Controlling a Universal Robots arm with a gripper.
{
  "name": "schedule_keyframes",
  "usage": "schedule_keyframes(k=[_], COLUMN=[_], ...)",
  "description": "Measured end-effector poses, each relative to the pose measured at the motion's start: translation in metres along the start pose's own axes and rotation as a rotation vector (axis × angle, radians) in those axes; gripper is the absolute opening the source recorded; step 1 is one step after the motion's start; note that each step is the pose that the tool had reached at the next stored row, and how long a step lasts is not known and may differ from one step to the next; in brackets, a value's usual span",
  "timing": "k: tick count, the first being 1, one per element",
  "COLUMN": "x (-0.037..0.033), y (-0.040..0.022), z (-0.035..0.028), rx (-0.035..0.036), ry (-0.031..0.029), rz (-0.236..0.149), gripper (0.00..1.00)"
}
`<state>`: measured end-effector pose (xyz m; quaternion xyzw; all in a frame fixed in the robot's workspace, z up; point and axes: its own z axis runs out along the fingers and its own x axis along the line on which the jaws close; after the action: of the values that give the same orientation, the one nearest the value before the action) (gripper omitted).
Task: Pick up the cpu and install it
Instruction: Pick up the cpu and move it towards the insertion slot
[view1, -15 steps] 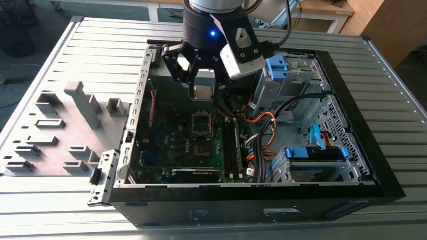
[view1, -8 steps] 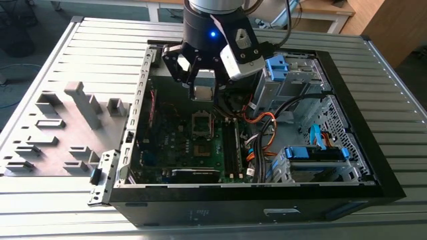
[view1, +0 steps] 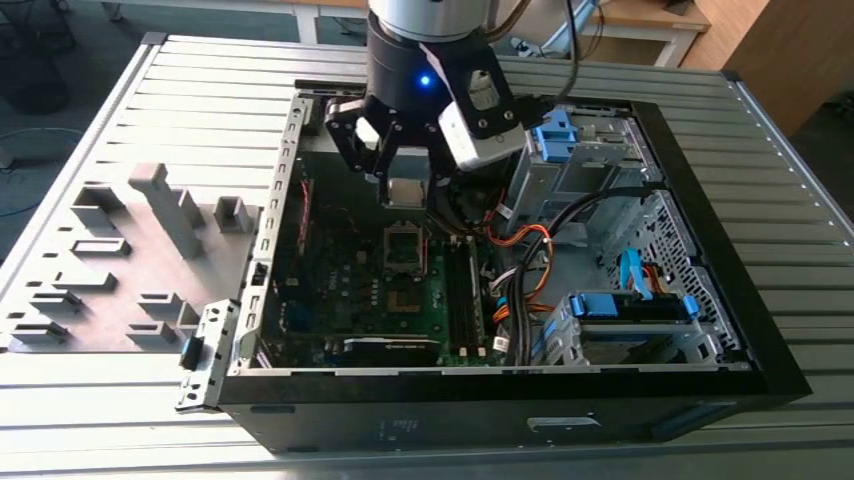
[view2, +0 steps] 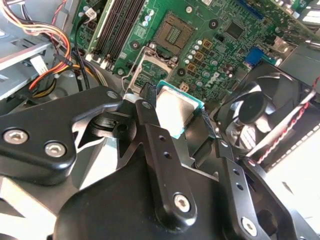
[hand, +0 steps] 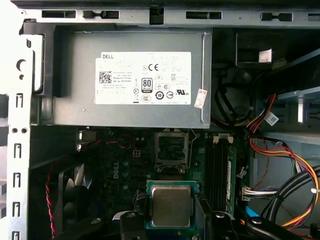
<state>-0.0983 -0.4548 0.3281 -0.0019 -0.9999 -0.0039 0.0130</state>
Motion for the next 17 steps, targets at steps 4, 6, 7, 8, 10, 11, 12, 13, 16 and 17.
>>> schedule_keyframes(k=[4, 6, 7, 8, 10, 11, 12, 13, 16, 17], x=[-0.0002, -0.0003, -0.0003, -0.0004, -0.0004, -0.0005, -0.0006, -0.0006, -0.0007, -0.0008], y=[0.0, -0.0001, -0.0001, -0.0001, -0.0001, -0.0002, -0.0002, -0.0001, -0.0002, -0.0002], z=[0.007, 0.0106, 0.0126, 0.0144, 0.018, 0.0197, 0.0216, 0.0234, 0.0289, 0.0307], rx=[0.002, 0.0038, 0.0046, 0.0053, 0.0078, 0.0091, 0.01, 0.0114, 0.0157, 0.0169], ry=[-0.0001, 0.0, 0.0, 0.0, 0.0, 0.0, -0.0001, -0.0001, 0.0, -0.0001], rz=[0.0, 0.0, 0.0, 0.0, 0.0, 0.0, 0.0, 0.0, 0.0, 0.0], gripper=[0.47, 0.47, 0.47, 0.47, 0.47, 0.47, 0.47, 0.47, 0.47, 0.47])
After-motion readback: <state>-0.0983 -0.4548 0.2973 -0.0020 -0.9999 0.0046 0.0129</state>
